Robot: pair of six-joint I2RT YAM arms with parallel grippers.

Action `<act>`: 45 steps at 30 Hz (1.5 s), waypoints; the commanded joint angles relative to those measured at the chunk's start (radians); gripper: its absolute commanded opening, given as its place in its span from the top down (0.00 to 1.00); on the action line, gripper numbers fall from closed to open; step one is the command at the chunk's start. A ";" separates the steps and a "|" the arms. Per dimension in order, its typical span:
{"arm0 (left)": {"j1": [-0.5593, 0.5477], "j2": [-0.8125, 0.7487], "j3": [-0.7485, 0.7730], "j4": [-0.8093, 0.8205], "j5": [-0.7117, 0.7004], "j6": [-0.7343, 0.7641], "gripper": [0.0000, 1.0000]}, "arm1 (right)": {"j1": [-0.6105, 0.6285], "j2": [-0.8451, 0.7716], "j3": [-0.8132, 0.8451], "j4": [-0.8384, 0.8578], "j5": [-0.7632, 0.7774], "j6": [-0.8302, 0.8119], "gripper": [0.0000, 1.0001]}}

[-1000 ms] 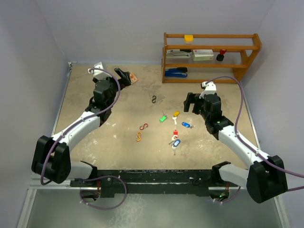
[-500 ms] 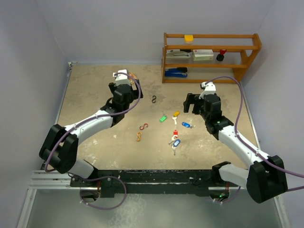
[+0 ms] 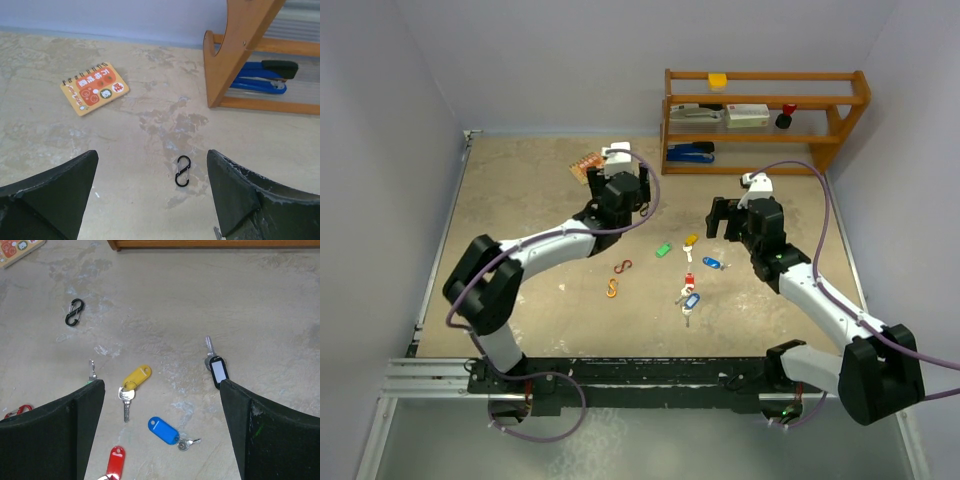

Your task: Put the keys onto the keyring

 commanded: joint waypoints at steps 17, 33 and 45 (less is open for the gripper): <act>0.010 0.418 0.408 -0.327 0.194 -0.096 0.29 | 0.005 -0.033 0.029 0.002 0.034 -0.034 0.00; 0.057 0.488 0.393 -0.293 0.290 -0.119 0.34 | 0.005 -0.007 0.033 -0.007 0.033 -0.028 0.00; 0.057 0.535 0.420 -0.295 0.277 -0.114 0.40 | 0.005 0.005 0.038 -0.004 0.033 -0.029 0.00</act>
